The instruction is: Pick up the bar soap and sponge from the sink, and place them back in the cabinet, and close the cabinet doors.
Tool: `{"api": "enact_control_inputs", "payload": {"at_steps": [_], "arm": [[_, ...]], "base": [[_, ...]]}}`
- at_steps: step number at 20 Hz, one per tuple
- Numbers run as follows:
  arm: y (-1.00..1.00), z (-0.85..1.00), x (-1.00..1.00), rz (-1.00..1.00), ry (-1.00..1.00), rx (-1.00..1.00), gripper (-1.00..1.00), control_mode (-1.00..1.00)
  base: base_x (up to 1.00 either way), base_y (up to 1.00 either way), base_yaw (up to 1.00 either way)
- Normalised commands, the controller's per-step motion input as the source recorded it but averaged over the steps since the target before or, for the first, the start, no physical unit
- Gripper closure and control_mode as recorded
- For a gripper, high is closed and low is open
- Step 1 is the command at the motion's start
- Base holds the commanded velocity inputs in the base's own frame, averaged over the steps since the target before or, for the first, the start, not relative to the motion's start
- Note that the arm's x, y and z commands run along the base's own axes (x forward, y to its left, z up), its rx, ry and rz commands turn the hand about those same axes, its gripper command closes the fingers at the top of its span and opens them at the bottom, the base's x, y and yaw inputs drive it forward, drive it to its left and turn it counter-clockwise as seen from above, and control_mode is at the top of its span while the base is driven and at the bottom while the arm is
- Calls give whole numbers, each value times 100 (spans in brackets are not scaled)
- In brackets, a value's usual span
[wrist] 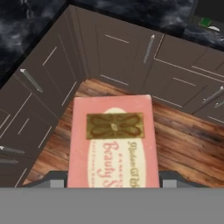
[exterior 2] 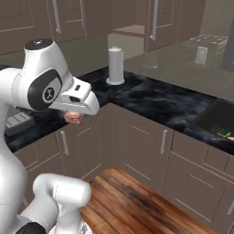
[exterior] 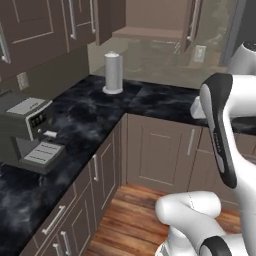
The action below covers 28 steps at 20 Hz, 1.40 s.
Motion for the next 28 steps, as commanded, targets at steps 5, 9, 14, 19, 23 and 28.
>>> {"api": "enact_control_inputs", "payload": {"at_steps": [5, 9, 14, 19, 23, 28], "arm": [[0, 0, 0, 0, 0, 0, 100, 100], [0, 0, 0, 0, 0, 0, 100, 100], [0, 0, 0, 0, 0, 0, 100, 100], [0, 0, 0, 0, 0, 0, 100, 100], [0, 0, 0, 0, 0, 0, 100, 100], [0, 0, 0, 0, 0, 0, 100, 100]], "base": [[62, 14, 8], [68, 10, 9], [61, 1, 5], [60, 0, 0], [63, 0, 0], [62, 15, 0]]}}
